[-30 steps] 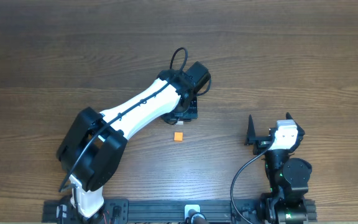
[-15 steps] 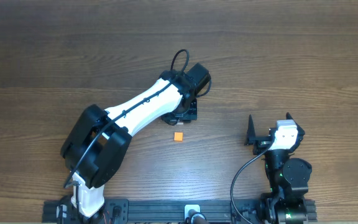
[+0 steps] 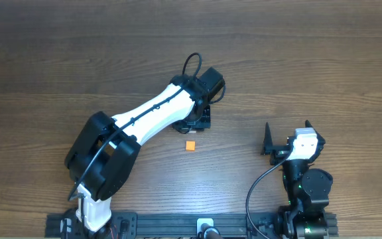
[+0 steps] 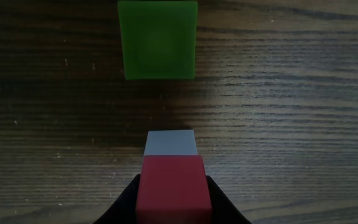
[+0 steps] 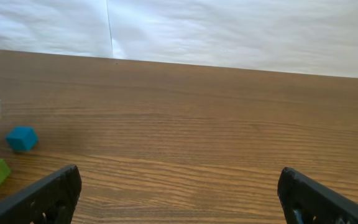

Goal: Stack Cubes

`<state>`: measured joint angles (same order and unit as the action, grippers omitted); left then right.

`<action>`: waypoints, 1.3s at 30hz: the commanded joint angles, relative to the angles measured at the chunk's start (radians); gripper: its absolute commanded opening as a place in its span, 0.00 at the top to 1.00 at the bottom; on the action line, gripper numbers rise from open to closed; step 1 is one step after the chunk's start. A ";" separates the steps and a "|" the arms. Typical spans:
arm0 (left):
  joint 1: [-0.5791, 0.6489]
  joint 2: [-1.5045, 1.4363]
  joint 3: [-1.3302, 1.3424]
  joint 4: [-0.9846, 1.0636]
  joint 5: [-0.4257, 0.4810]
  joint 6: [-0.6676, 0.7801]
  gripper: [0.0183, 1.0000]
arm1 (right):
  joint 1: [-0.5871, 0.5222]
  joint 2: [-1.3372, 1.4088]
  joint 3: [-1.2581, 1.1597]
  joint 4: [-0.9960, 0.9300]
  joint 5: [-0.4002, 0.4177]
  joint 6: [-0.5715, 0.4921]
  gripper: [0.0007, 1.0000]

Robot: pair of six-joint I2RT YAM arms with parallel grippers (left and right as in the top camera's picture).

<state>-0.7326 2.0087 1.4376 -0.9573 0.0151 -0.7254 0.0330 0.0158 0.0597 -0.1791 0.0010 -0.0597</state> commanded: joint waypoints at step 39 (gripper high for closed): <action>0.025 0.015 0.017 -0.005 0.063 -0.015 0.78 | -0.007 -0.011 -0.008 0.000 -0.008 0.003 0.01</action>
<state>-0.7120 2.0087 1.4376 -0.9588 0.0654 -0.7296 0.0330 0.0158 0.0597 -0.1795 0.0010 -0.0597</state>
